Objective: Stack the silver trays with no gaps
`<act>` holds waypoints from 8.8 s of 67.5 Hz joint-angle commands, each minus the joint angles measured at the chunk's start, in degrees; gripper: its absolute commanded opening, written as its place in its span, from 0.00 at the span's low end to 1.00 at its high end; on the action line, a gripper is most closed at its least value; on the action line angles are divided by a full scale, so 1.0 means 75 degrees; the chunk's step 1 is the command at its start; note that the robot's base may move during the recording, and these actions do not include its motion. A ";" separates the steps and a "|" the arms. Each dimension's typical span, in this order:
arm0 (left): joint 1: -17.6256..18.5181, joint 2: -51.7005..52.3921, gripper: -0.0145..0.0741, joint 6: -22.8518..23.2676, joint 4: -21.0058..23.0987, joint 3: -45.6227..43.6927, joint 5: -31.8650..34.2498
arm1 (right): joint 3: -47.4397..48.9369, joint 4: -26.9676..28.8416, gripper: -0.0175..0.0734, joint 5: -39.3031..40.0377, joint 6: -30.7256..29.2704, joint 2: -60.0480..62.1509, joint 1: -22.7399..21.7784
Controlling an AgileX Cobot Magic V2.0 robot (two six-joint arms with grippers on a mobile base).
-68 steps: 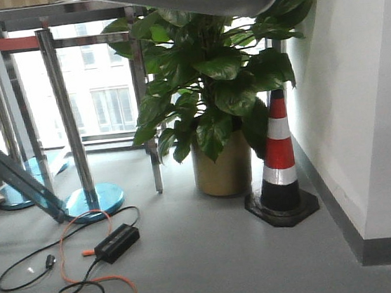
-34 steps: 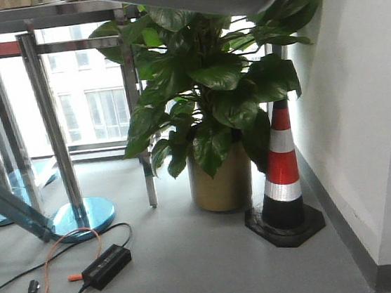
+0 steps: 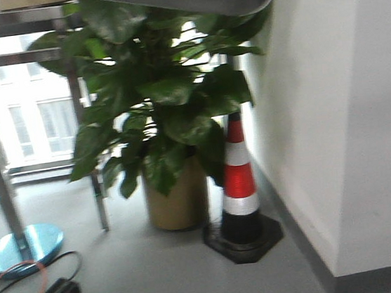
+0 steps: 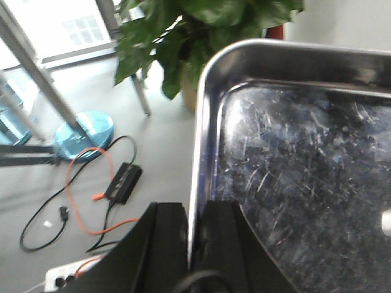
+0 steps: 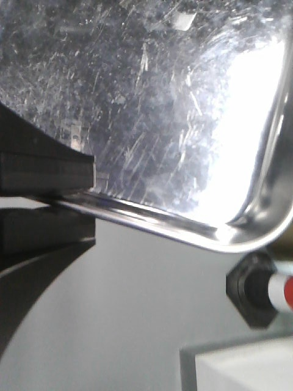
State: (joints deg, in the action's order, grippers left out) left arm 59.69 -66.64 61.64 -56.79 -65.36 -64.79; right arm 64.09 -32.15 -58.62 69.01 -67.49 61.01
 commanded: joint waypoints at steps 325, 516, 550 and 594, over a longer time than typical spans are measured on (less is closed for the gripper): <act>-0.4365 -0.2223 0.15 -0.3794 0.6021 -0.1132 0.3544 | 0.2551 0.1857 0.19 0.2349 -0.2981 -0.3197 -0.3541; -0.3728 0.5866 0.15 -0.3011 0.3784 0.5370 0.7196 | -0.3640 0.0277 0.18 0.7124 -0.3619 0.3063 -0.2270; -0.3728 0.8090 0.15 -0.3011 0.3726 0.5581 0.7060 | -0.4350 0.0277 0.18 0.7013 -0.3634 0.5415 -0.2270; -0.3728 0.8096 0.15 -0.3011 0.3726 0.5581 0.7147 | -0.5324 0.2988 0.18 0.6721 -0.6754 0.5447 -0.3631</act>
State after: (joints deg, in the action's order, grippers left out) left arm 31.32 -6.33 38.96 -28.58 -23.62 -12.18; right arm 26.97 -15.36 -8.61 25.67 -26.99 38.22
